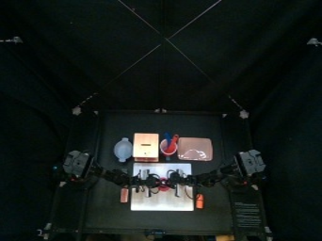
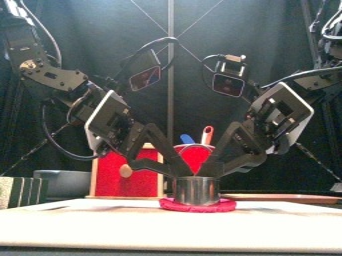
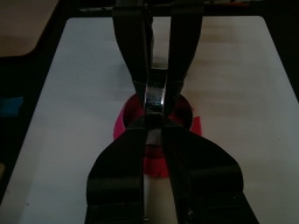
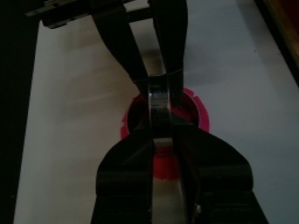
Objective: Get the cutter from the drawer then cut the dough then place the extra dough in the bowl
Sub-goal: Cut the dough
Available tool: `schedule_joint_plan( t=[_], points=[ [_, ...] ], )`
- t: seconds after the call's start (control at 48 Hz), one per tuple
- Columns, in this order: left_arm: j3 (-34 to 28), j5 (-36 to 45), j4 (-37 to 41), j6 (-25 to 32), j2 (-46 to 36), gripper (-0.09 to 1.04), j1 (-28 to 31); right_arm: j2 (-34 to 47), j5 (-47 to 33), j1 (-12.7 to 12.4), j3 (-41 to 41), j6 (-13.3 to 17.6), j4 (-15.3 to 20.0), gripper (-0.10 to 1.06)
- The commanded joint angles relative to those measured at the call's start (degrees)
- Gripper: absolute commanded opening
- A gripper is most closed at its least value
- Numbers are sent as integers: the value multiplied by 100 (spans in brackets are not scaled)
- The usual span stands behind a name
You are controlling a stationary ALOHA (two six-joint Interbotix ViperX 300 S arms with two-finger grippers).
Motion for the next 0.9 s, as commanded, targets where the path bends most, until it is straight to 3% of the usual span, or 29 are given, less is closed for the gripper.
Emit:
schedule_joint_plan(
  t=[0.021,0.333,0.896],
  points=[
    [-44,598,26,-35,413,48,-475,387,211,62,-26,62,-26,37],
    [-193,967,44,-35,510,48,-492,492,220,79,-44,62,-35,37],
    [88,765,-158,-35,404,48,-396,193,290,9,9,53,-220,37]
  ],
)
